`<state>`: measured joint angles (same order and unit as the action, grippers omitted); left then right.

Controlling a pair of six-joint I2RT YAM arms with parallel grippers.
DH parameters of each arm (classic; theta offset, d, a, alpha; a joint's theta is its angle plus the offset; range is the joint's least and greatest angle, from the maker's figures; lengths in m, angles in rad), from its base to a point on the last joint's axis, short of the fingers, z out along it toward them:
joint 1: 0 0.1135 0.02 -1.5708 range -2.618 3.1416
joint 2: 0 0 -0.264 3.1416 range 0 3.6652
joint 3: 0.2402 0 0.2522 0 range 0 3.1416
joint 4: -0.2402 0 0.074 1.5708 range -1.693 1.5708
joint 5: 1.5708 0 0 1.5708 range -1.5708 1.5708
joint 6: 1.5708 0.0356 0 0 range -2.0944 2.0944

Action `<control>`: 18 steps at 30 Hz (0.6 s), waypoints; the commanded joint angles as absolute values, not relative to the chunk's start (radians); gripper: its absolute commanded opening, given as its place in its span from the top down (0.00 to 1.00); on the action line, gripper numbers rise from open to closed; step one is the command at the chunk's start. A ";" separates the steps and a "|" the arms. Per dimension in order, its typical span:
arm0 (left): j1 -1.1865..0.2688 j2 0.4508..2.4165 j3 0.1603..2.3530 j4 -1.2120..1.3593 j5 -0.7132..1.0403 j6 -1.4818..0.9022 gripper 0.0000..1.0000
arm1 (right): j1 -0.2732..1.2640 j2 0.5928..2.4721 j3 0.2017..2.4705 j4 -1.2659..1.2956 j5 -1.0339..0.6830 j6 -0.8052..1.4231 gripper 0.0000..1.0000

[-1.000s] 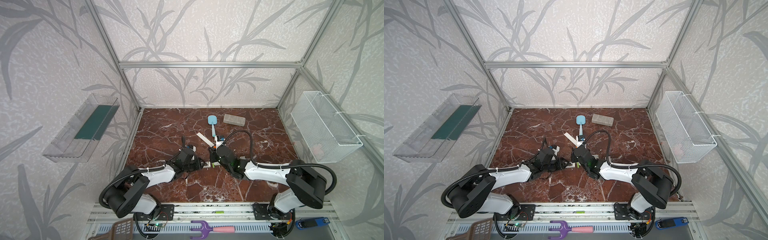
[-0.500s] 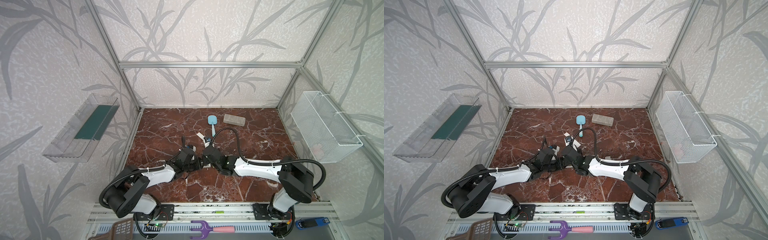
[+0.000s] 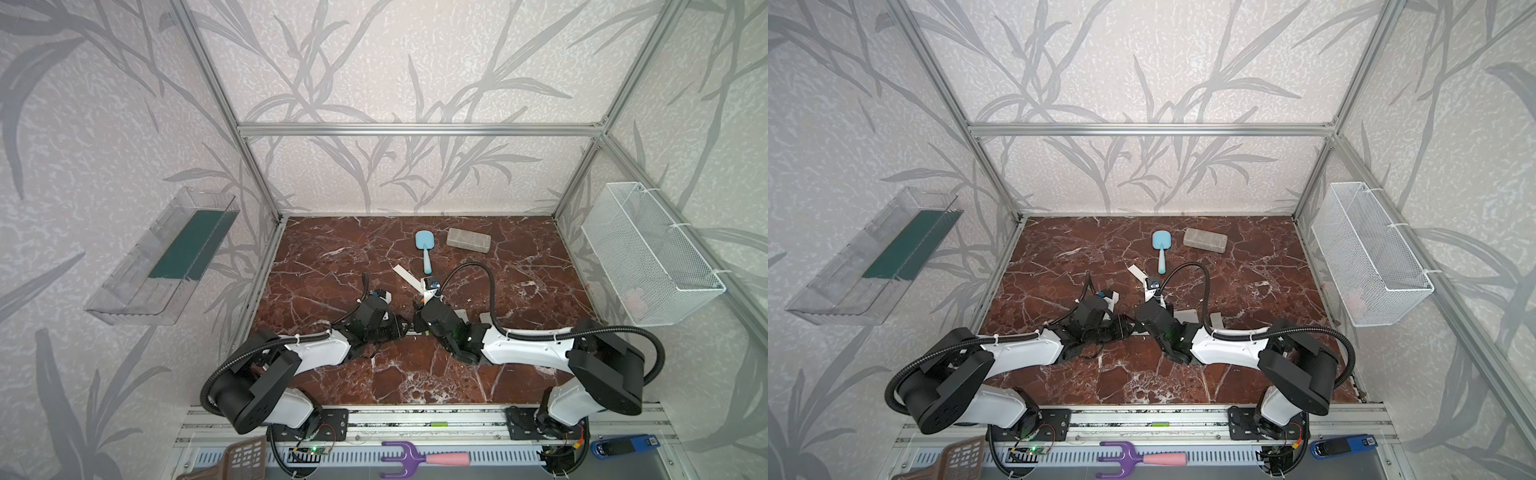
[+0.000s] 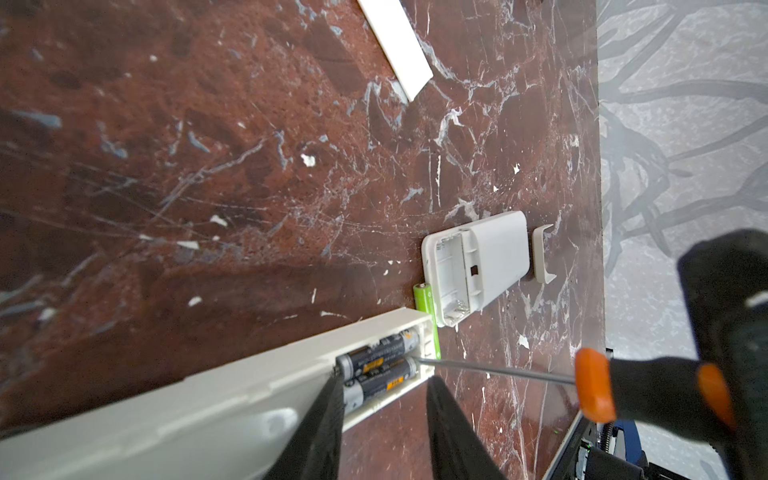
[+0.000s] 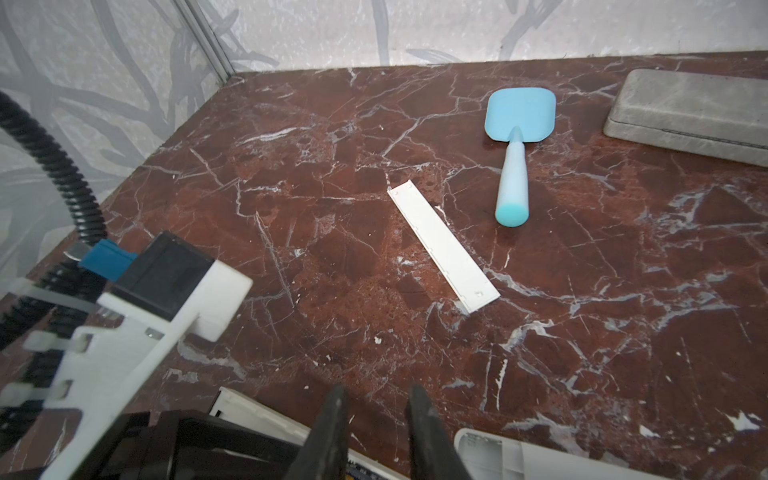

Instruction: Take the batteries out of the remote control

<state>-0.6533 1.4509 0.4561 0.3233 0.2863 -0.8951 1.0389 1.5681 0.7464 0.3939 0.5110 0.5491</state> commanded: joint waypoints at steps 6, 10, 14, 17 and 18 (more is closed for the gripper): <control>-0.649 1.543 0.369 0.120 0.223 -0.910 0.62 | 1.038 1.552 0.645 0.681 0.566 0.627 1.00; -0.649 1.559 0.361 0.138 0.231 -0.913 0.62 | 1.032 1.550 0.621 0.732 0.561 0.670 1.00; -0.650 1.572 0.356 0.149 0.233 -0.917 0.62 | 1.029 1.538 0.603 0.776 0.561 0.675 1.00; -0.649 1.569 0.357 0.147 0.232 -0.915 0.62 | 1.029 1.521 0.604 0.752 0.565 0.653 1.00; -0.649 1.566 0.359 0.144 0.230 -0.915 0.62 | 1.029 1.512 0.606 0.723 0.570 0.645 1.00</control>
